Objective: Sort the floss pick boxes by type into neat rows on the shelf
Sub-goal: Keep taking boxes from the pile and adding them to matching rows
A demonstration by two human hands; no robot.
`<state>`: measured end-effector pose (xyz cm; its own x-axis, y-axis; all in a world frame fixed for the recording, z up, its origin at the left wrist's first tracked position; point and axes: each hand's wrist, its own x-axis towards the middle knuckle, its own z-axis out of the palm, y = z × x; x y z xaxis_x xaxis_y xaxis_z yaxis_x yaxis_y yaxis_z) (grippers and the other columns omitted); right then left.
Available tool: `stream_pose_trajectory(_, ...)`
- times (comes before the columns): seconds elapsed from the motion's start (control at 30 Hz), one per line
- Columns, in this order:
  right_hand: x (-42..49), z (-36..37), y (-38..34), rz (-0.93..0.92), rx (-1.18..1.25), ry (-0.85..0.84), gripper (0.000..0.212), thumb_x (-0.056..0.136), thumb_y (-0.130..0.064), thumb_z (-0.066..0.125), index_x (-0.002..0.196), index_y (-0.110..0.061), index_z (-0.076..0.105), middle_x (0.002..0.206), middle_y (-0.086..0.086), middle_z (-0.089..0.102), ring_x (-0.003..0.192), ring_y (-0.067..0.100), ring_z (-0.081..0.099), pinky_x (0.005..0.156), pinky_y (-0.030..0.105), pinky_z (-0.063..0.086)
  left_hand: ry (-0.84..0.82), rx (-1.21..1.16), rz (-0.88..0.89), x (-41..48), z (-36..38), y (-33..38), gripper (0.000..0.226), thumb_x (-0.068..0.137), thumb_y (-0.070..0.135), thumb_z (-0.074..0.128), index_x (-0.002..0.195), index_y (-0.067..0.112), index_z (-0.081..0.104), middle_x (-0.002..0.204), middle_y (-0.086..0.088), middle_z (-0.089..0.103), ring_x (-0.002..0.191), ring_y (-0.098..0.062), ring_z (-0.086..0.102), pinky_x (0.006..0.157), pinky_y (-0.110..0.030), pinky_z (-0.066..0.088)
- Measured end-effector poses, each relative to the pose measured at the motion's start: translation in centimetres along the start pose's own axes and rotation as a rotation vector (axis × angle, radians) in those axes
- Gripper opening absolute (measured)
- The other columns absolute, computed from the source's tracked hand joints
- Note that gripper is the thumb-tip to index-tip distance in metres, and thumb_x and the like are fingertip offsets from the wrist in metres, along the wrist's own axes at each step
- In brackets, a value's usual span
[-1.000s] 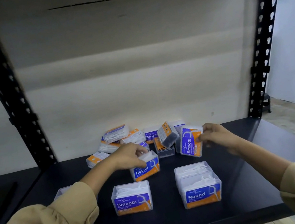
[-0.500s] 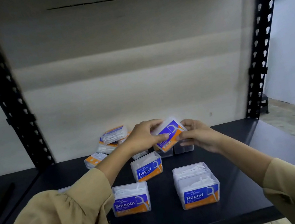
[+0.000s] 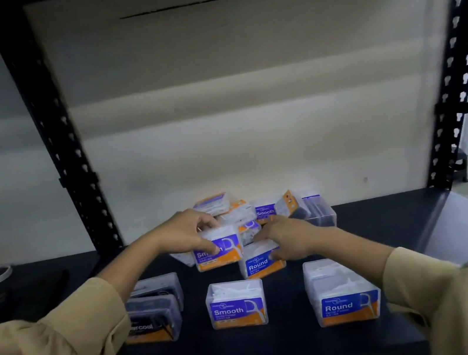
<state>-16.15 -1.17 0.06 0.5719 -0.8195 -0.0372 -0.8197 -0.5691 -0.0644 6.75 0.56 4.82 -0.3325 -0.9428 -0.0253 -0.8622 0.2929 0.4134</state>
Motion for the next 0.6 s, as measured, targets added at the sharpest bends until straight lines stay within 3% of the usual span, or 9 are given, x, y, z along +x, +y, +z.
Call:
stream_pose_trajectory(0.1, -0.6, -0.5, -0.2, 0.029, -0.046, 0.004, 0.048, 0.085, -0.025, 0.061, 0.131, -0.023, 0.050, 0.131, 0.007, 0.053, 0.125, 0.024, 0.042, 0.099, 0.042, 0.043, -0.015, -0.042, -0.005, 0.1, 0.8, -0.8, 0.053, 0.061, 0.028, 0.080, 0.112, 0.020, 0.066, 0.110, -0.001, 0.068, 0.100, -0.016, 0.063, 0.092, -0.033, 0.051)
stream_pose_trajectory(0.27, -3.0, -1.2, 2.0, 0.088, -0.053, -0.053, 0.049, 0.085, -0.026, 0.063, 0.132, -0.022, 0.050, 0.134, 0.003, 0.052, 0.127, 0.022, 0.043, 0.100, 0.037, 0.040, -0.110, -0.043, 0.025, 0.9, 1.9, -0.7, 0.036, 0.072, 0.017, 0.077, 0.105, 0.025, 0.064, 0.104, 0.003, 0.067, 0.098, -0.016, 0.064, 0.083, -0.025, 0.052)
stream_pose_trajectory(0.5, -6.5, -2.4, 5.7, 0.132, 0.111, -0.168, 0.036, 0.087, -0.016, 0.059, 0.122, -0.020, 0.061, 0.118, 0.000, 0.066, 0.101, 0.013, 0.056, 0.088, 0.024, 0.041, -0.297, -0.009, 0.033, 1.7, 4.0, -0.1, 0.036, 0.078, 0.014, 0.068, 0.113, 0.020, 0.064, 0.109, 0.000, 0.069, 0.098, -0.014, 0.066, 0.086, -0.027, 0.053)
stream_pose_trajectory(0.6, -7.2, -2.7, 6.6, 0.163, 0.195, -0.179, 0.032, 0.088, -0.017, 0.056, 0.119, -0.020, 0.064, 0.118, -0.003, 0.066, 0.103, 0.011, 0.058, 0.095, 0.027, 0.044, -0.340, -0.069, 0.017, 1.9, 3.9, 0.1, 0.031, 0.084, 0.015, 0.063, 0.115, 0.016, 0.065, 0.106, 0.003, 0.068, 0.094, -0.008, 0.064, 0.087, -0.025, 0.051)
